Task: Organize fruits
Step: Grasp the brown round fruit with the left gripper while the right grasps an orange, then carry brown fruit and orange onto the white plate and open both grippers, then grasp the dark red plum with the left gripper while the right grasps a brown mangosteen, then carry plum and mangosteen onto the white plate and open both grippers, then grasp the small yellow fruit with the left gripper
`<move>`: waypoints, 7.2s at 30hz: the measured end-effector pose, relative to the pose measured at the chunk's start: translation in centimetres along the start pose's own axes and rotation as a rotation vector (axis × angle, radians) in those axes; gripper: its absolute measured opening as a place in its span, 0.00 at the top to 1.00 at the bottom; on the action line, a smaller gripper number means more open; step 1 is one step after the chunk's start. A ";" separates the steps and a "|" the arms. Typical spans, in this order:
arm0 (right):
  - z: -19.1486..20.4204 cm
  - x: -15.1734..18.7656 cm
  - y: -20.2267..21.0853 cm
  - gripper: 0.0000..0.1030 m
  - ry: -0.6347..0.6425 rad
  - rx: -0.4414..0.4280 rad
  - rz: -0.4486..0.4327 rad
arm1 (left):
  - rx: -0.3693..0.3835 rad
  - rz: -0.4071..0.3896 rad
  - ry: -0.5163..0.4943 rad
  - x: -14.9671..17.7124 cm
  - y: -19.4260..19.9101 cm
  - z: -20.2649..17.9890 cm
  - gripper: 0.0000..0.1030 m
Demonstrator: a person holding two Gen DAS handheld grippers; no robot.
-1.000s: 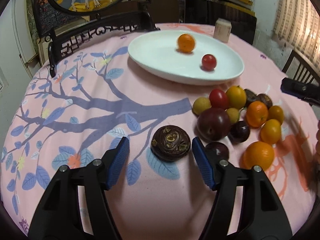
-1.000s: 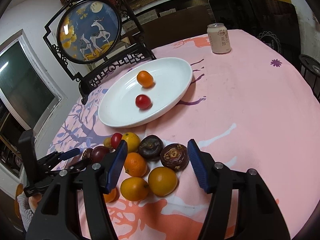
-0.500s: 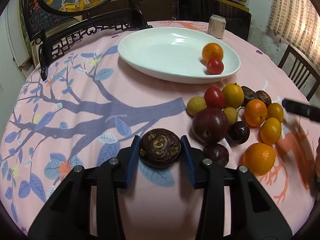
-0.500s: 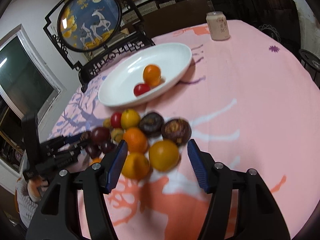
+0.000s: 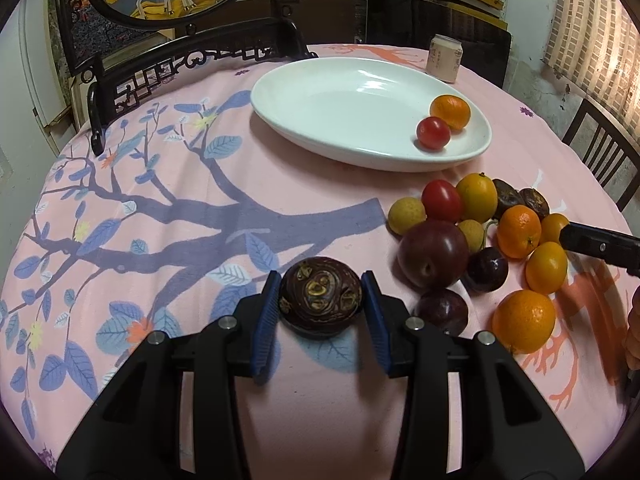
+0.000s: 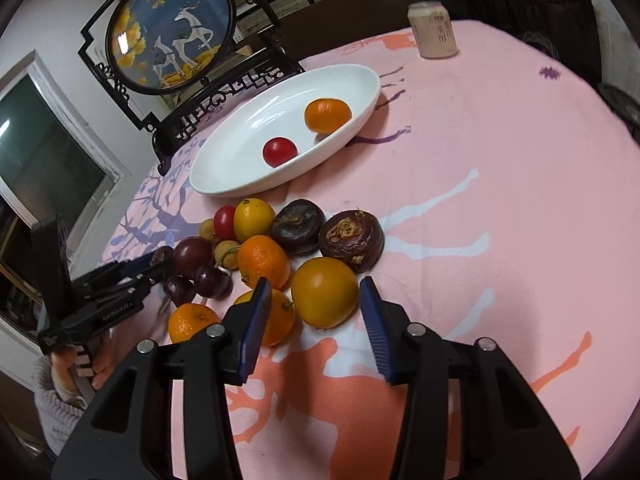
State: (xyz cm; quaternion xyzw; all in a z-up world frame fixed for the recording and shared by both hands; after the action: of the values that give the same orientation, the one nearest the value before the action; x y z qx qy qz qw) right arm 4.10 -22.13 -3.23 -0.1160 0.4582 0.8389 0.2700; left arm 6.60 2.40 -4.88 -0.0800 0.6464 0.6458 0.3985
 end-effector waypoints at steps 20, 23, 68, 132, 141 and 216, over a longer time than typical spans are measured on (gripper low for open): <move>-0.7 -1.4 2.2 0.66 -0.073 -0.058 -0.095 | -0.049 -0.057 0.017 -1.0 1.7 0.2 0.60; 1.3 -3.0 2.8 0.66 -0.021 -0.040 -0.131 | -0.062 -0.084 0.028 -3.3 2.3 1.0 0.60; -1.0 -5.4 2.1 0.53 -0.166 -0.056 -0.176 | -0.057 -0.151 -0.060 -2.5 2.8 -2.7 0.21; -0.6 -3.3 -2.0 0.53 -0.025 0.121 0.011 | -0.058 -0.012 0.032 -3.0 -2.5 0.7 0.37; 0.9 -1.8 -2.8 0.65 0.146 0.205 -0.021 | -0.009 -0.024 0.041 -3.5 -3.0 1.0 0.52; 1.4 -5.7 1.2 0.39 -0.016 0.017 -0.193 | 0.036 -0.064 -0.170 -4.4 -2.4 -3.9 0.58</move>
State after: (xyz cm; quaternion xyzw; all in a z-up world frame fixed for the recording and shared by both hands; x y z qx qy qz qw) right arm 8.19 -23.45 0.89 -0.1507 0.4496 0.8060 0.3542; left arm 9.43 -3.24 -4.63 -0.0382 0.6188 0.6256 0.4737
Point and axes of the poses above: each gripper's, at about its wrist camera, not at the fingertips, and y roughly against the way its jaws point, z to its left, x to its underside, the point moved 2 cm from there along -y, roughly the way its jaws point, and after that the axes turned 14 degrees about -y, right-handed, at the moved point
